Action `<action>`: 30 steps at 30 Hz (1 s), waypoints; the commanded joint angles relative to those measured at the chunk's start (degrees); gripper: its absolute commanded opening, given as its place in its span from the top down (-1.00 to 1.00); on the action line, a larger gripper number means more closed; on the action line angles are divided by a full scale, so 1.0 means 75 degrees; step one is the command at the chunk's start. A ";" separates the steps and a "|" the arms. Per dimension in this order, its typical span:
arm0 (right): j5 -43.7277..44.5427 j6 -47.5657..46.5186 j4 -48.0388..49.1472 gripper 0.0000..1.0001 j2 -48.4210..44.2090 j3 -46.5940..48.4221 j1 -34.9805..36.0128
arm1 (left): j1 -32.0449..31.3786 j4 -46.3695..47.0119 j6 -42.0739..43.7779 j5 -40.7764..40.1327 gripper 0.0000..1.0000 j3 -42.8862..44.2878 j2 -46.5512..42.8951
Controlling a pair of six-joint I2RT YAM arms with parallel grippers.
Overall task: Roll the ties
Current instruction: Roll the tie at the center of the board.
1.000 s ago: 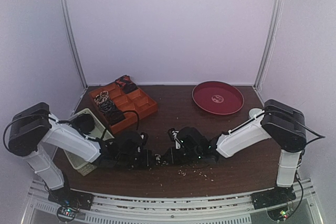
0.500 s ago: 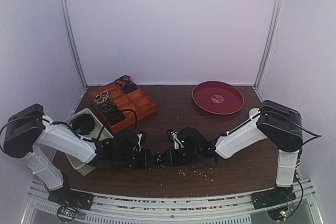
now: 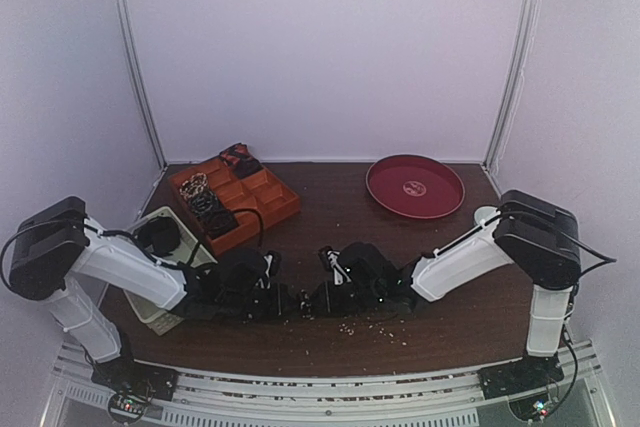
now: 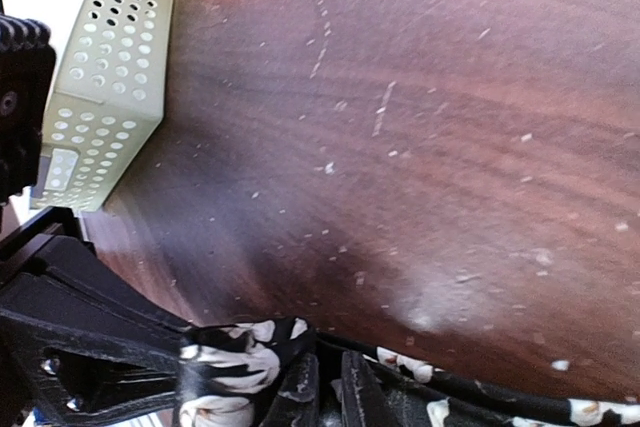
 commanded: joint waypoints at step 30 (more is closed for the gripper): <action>0.1498 -0.0472 -0.0817 0.53 -0.1832 -0.0892 -0.0272 | -0.0060 0.0496 0.0818 0.0803 0.92 0.1170 0.0980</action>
